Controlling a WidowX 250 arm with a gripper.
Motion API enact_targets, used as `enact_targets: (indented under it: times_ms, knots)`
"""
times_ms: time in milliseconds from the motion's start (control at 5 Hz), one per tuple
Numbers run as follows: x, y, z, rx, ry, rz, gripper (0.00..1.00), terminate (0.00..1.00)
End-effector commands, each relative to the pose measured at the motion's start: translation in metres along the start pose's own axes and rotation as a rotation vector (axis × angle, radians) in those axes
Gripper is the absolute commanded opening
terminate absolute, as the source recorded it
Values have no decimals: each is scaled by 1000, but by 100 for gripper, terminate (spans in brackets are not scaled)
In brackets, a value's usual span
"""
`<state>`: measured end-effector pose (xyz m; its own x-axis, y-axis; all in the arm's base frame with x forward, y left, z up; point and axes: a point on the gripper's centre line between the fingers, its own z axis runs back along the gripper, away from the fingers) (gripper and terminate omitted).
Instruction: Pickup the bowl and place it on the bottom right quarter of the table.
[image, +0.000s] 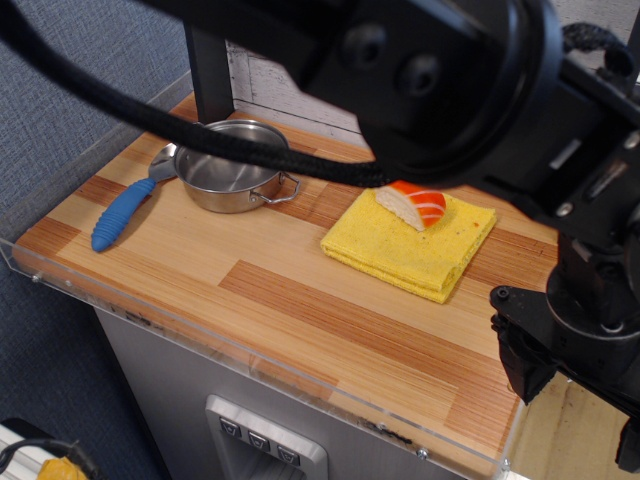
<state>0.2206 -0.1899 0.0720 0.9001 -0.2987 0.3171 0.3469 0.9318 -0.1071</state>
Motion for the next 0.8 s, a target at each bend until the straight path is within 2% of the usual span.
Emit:
enact_targets:
  times_ms: [0, 200, 400, 600]
  knots:
    - [0, 0, 0, 0, 0, 0, 100, 0]
    - [6, 22, -5, 21, 51, -48, 100, 0]
    - [15, 42, -6, 41, 45, -48, 100, 0]
    - [18, 67, -5, 77, 120, -75, 100, 0]
